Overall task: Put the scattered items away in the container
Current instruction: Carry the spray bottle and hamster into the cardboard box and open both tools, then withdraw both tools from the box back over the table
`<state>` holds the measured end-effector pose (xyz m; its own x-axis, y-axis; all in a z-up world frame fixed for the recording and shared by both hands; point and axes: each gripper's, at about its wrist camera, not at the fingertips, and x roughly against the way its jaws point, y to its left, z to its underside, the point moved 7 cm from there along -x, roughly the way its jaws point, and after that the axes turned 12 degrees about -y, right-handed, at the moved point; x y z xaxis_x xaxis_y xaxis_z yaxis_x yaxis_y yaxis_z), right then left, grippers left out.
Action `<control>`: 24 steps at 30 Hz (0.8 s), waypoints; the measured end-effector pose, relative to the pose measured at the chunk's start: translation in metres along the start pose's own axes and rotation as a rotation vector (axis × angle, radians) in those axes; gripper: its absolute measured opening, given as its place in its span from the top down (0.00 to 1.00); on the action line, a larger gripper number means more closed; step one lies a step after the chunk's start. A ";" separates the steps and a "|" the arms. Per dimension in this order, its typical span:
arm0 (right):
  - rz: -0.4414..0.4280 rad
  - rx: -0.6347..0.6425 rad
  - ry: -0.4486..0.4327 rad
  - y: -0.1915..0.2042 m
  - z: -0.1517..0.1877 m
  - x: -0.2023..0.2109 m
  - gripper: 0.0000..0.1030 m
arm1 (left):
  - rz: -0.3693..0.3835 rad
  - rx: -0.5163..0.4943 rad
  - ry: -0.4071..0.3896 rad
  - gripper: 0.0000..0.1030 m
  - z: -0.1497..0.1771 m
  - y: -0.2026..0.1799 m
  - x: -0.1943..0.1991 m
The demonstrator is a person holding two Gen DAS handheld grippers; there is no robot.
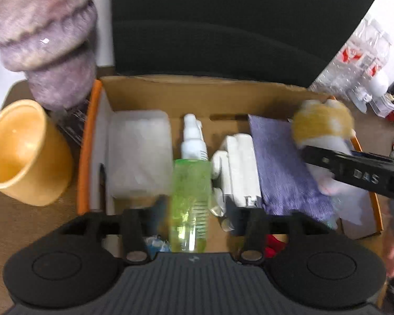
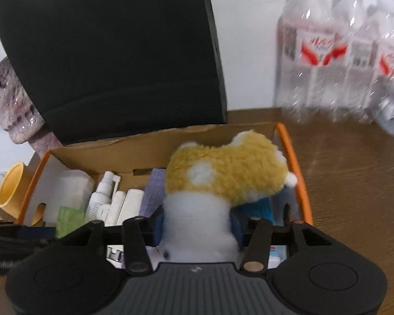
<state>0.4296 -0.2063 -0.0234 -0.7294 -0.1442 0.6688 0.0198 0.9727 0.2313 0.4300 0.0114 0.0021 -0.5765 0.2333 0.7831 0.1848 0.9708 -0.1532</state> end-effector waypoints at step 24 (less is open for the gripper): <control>0.018 0.104 0.051 0.005 0.028 0.117 0.40 | -0.151 -0.028 -0.110 0.04 0.033 -0.015 0.095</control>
<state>0.3252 -0.2128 0.0357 -0.6935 -0.1333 0.7080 -0.0402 0.9884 0.1466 0.3466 0.0202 0.0588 -0.6826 0.0908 0.7252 0.1104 0.9937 -0.0205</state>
